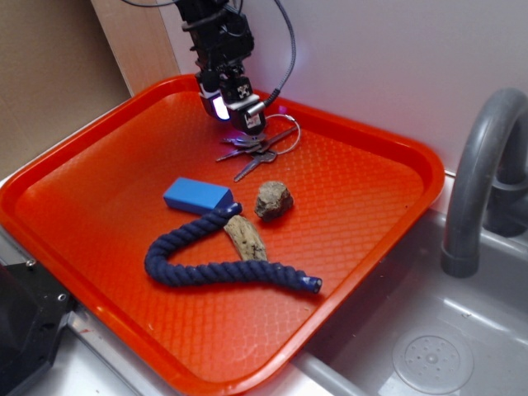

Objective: Grab the silver keys.

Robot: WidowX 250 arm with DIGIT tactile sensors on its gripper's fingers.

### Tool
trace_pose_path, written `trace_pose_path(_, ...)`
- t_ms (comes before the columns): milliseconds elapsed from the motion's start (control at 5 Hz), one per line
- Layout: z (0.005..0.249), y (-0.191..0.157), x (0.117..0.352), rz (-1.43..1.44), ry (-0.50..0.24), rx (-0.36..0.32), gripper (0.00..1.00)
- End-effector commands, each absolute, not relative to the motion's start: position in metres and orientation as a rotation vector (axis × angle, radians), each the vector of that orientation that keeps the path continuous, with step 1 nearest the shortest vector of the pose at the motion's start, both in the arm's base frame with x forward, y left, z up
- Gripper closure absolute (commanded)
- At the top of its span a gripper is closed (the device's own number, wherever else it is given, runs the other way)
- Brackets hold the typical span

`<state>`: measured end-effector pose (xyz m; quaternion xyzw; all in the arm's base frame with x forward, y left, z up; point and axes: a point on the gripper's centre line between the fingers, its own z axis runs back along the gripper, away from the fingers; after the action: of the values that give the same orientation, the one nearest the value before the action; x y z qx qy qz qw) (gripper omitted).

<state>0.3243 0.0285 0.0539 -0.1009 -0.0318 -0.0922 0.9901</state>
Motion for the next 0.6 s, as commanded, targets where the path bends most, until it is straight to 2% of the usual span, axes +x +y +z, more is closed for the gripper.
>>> trace_pose_path(0,0.072,0.003,0.331,-0.099,-0.321,-0.072,0.00)
trace_pose_path(200,0.065,-0.012,0.343,-0.144,-0.311,-0.017,0.00)
trace_pose_path(400,0.061,-0.009,0.352,-0.172,-0.304,-0.053,0.00)
